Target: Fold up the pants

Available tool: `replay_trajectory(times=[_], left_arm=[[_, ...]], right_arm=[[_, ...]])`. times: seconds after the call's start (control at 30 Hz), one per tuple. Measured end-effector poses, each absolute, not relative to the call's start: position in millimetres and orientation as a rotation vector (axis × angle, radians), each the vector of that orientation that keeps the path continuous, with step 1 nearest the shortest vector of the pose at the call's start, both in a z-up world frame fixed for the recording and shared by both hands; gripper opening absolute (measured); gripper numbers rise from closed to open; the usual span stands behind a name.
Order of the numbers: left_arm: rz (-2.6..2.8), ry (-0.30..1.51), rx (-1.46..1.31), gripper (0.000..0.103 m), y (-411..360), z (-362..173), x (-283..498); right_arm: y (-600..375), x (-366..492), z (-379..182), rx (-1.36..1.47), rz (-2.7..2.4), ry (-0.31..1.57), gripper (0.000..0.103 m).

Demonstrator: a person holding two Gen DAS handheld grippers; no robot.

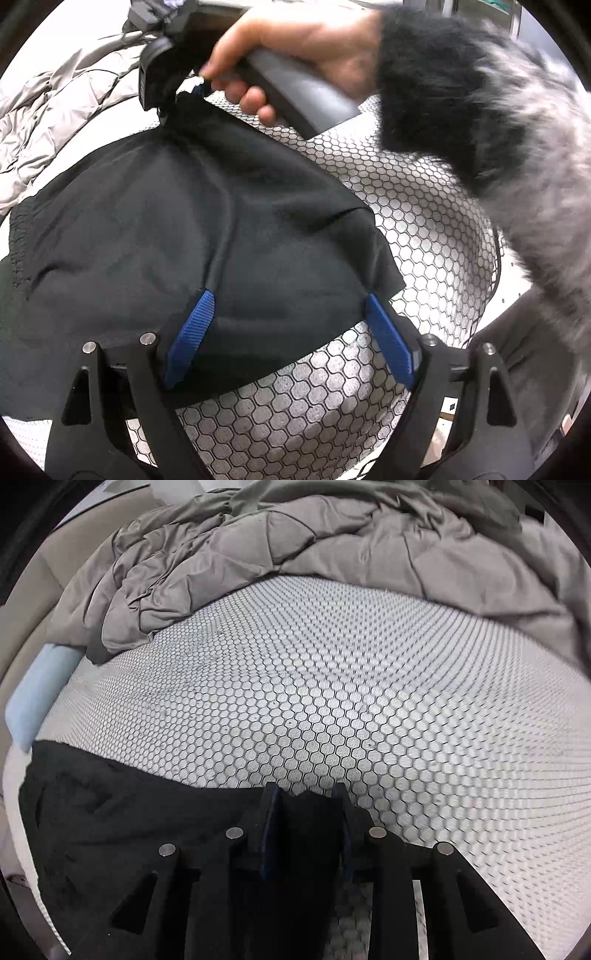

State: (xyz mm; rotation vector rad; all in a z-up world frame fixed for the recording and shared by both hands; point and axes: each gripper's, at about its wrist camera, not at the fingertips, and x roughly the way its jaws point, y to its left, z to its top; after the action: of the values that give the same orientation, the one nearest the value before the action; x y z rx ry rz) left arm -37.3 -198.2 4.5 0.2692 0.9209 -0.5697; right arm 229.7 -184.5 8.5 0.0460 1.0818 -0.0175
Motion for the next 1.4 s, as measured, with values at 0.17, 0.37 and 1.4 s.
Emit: replay_trajectory(times=[0.17,0.37,1.4], left_arm=[[-0.614,0.912,0.120,0.083,-175,26,-34],[-0.490,0.817,0.001,0.083,-109,58,-21],[-0.457,0.906,0.095,0.072,-18,24,4]], right_arm=[[-200,146,30,0.204,0.029,0.977,0.053],[-207,77,-6,0.384,0.121,1.040,0.046],[-150,17,19,-0.113,0.114,0.950,0.041]])
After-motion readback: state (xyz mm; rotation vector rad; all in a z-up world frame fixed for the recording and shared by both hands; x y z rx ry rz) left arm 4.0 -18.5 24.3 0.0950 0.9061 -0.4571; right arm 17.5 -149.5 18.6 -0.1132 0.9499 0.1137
